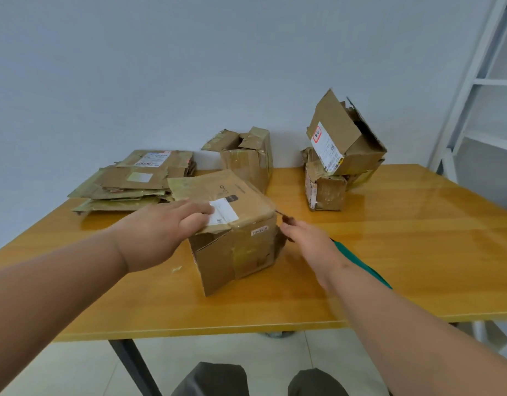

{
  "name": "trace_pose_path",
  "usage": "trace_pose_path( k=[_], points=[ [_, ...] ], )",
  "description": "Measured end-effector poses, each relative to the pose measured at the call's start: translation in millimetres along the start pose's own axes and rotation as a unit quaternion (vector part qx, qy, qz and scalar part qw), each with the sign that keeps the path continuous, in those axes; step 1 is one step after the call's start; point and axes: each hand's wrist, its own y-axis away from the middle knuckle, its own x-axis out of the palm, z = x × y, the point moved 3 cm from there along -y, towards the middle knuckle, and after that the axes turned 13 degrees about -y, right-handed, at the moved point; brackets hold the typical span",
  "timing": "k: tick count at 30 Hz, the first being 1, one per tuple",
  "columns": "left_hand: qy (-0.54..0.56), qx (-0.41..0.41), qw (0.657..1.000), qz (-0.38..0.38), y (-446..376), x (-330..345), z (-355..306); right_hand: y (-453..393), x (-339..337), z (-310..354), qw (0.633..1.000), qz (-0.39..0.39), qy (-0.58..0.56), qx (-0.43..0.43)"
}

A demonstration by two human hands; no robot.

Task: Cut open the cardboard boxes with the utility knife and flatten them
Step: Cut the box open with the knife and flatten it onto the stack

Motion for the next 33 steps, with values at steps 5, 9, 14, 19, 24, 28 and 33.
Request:
trace_pose_path(
  k=[5, 9, 14, 19, 24, 28, 33],
  points=[
    [-0.026, -0.056, 0.994, 0.089, 11.3, 23.9, 18.8, -8.0, 14.0, 5.1, 0.994, 0.094, -0.052, 0.035],
    [0.129, -0.153, 0.962, 0.188, -3.5, 20.6, 31.3, -8.8, 29.6, 9.0, 0.993, 0.116, -0.023, 0.013],
    [0.085, -0.166, 0.946, 0.265, -34.0, 11.2, 20.7, -12.3, 37.9, 7.4, 0.997, 0.052, -0.058, 0.016],
    [0.155, -0.171, 0.919, 0.319, -38.7, 16.8, 28.5, -13.8, 34.7, 7.2, 0.998, 0.056, -0.002, 0.023],
    [0.233, -0.183, 0.911, 0.287, -36.0, 20.8, 34.5, -20.2, 36.3, 2.2, 0.998, 0.062, -0.002, 0.018],
    [0.264, -0.201, 0.898, 0.288, -42.9, 23.8, 30.5, -25.3, 46.4, 3.1, 0.997, 0.071, -0.025, 0.016],
    [0.221, -0.242, 0.909, 0.257, -51.8, 20.8, 28.2, -38.4, 58.2, 27.6, 0.990, 0.100, -0.075, -0.066]
  ],
)
